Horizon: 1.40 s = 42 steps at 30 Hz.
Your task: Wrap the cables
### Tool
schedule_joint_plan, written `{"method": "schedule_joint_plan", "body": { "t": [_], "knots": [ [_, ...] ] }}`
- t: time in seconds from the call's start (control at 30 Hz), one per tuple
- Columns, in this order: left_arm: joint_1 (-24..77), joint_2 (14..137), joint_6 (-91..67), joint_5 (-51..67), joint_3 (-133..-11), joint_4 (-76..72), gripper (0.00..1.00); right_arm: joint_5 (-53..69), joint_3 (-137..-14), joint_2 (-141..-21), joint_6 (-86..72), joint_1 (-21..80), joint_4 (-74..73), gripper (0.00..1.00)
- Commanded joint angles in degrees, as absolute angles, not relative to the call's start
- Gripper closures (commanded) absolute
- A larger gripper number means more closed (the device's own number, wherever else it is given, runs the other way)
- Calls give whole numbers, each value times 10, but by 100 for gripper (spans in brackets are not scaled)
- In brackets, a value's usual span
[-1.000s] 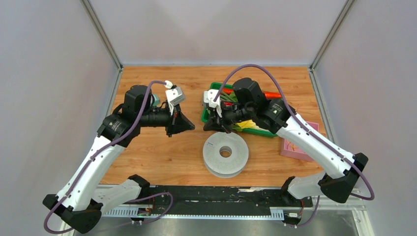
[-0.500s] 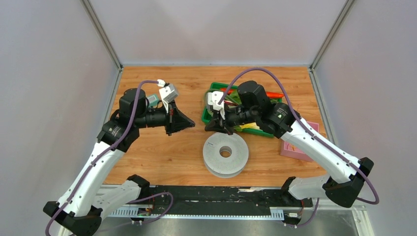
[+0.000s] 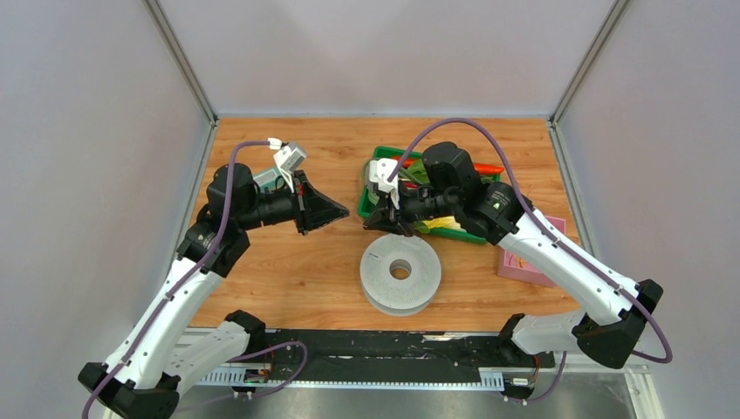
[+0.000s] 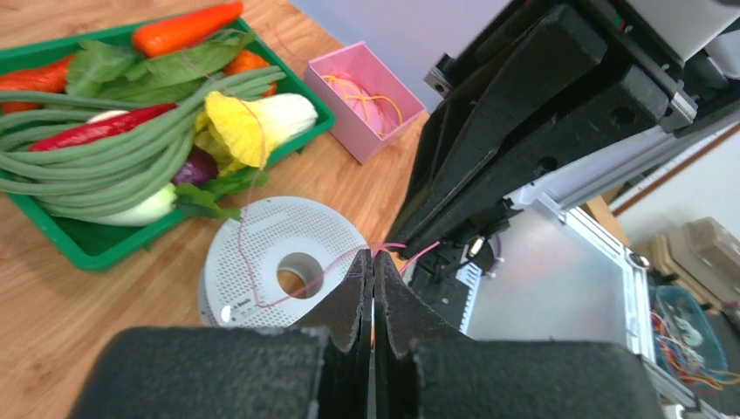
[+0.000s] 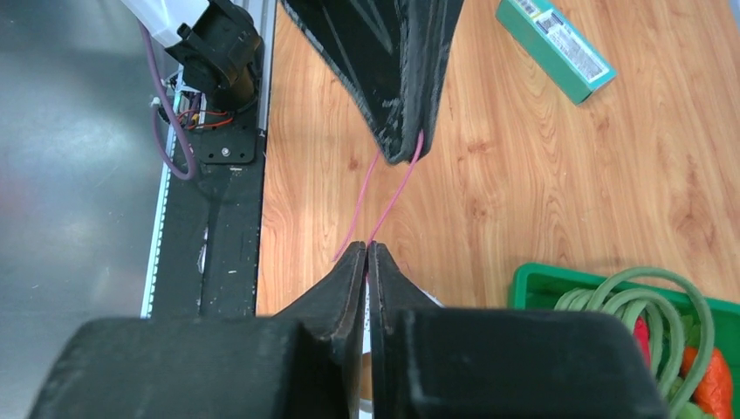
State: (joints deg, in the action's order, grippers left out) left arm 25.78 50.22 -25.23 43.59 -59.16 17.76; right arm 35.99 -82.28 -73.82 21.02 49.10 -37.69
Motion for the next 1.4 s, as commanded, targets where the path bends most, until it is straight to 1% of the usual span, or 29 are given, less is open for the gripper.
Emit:
{"method": "schedule_joint_plan", "body": {
  "t": [0.0, 0.03, 0.1, 0.13, 0.17, 0.3, 0.4, 0.47, 0.57, 0.6, 0.8, 0.87, 0.93, 0.97, 1.0, 1.03, 1.07, 1.13, 1.23, 1.33, 1.37],
  "knots": [
    [250, 486, -225, 413, -614, 144, 100, 331, -828, -721, 220, 492, -426, 82],
    [250, 486, -208, 413, -619, 154, 100, 324, -832, -719, 226, 490, -431, 66],
    [249, 486, -176, 412, -629, 181, 100, 312, -841, -712, 237, 488, -444, 49],
    [250, 486, -161, 412, -634, 191, 100, 308, -843, -709, 244, 487, -450, 33],
    [250, 485, -148, 410, -637, 202, 100, 307, -845, -707, 250, 487, -456, 27],
    [250, 485, -110, 420, -648, 233, 100, 306, -867, -706, 250, 487, -464, 13],
    [250, 488, -101, 433, -650, 239, 100, 289, -881, -713, 240, 487, -437, 10],
    [250, 489, -100, 438, -650, 241, 100, 283, -891, -718, 237, 489, -413, 11],
    [252, 490, -100, 436, -650, 242, 100, 293, -914, -739, 236, 495, -403, 20],
    [252, 490, -101, 434, -649, 240, 100, 296, -923, -750, 238, 500, -406, 22],
    [261, 487, -106, 429, -647, 238, 100, 272, -928, -784, 267, 538, -419, 22],
    [260, 485, -109, 423, -645, 236, 100, 265, -924, -787, 270, 543, -415, 25],
    [261, 485, -110, 415, -644, 234, 100, 256, -916, -787, 277, 552, -410, 32],
    [261, 484, -111, 413, -645, 233, 100, 248, -911, -786, 284, 558, -407, 41],
    [261, 484, -113, 410, -644, 231, 100, 238, -905, -782, 290, 567, -402, 47],
    [261, 485, -115, 407, -644, 229, 100, 233, -900, -779, 294, 572, -397, 53],
    [261, 486, -119, 405, -644, 227, 100, 226, -895, -776, 299, 577, -395, 56],
    [261, 487, -124, 405, -643, 220, 100, 218, -889, -773, 300, 579, -389, 60],
    [261, 488, -130, 404, -641, 214, 100, 210, -884, -772, 302, 580, -391, 63],
    [261, 487, -133, 408, -638, 212, 100, 201, -876, -770, 304, 580, -389, 69],
    [261, 486, -133, 408, -638, 212, 100, 197, -875, -768, 305, 580, -388, 69]
  ]
}}
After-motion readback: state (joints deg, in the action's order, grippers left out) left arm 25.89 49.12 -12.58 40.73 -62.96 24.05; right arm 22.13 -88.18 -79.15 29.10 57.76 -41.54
